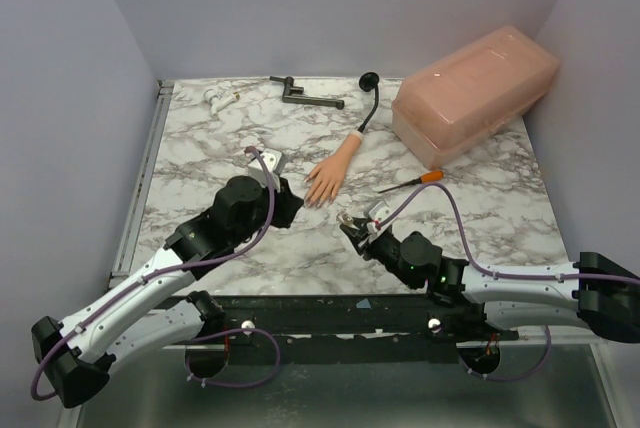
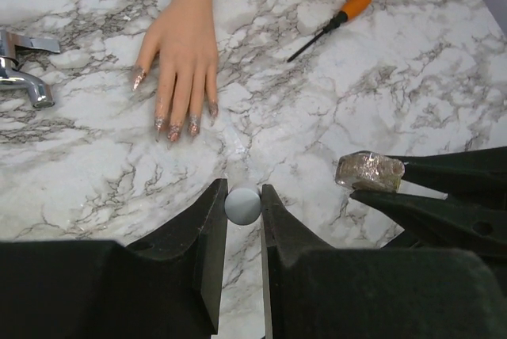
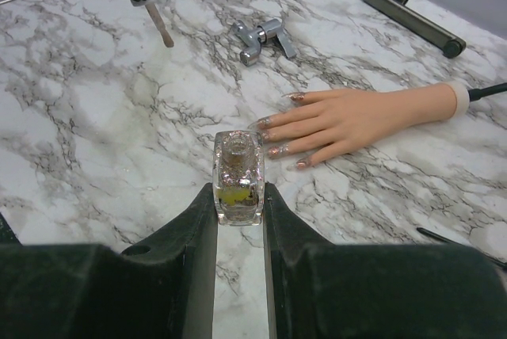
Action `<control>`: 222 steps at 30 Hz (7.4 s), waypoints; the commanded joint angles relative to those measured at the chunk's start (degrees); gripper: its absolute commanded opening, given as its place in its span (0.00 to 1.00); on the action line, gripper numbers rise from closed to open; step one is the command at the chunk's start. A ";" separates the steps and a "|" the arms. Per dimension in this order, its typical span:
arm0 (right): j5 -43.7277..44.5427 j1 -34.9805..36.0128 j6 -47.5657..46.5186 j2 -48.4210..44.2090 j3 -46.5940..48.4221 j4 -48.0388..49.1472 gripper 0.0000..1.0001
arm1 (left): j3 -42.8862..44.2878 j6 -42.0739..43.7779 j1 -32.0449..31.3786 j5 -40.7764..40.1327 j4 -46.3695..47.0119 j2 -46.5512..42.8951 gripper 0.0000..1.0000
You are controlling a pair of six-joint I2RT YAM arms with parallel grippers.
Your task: Paint the nails
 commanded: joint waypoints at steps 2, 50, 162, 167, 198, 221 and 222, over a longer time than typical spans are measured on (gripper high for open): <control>2.55 -0.27 0.78 0.29 -0.12 3.17 0.01 | -0.24 -3.04 0.35 -1.41 2.77 -5.24 0.00; 8.33 -0.98 3.10 -1.13 -2.20 6.56 0.01 | -16.11 -1.41 4.14 -0.91 44.70 24.75 0.00; 10.04 -0.96 3.27 1.35 -0.47 5.59 0.01 | -7.77 -4.74 4.05 -3.18 51.37 47.22 0.00; 10.05 -0.99 3.28 1.50 -0.36 5.58 0.01 | -8.16 -5.17 3.92 -2.90 51.45 47.41 0.00; 9.90 -1.00 3.34 0.64 -0.93 5.76 0.01 | -10.38 -7.83 3.70 -4.33 49.61 44.73 0.00; 10.15 -0.95 3.28 1.77 -0.17 5.59 0.01 | -11.80 -3.19 2.91 -3.49 56.70 43.06 0.00; 10.21 -1.02 3.28 2.10 0.05 5.48 0.00 | -11.52 -3.02 2.91 -3.45 56.78 43.23 0.00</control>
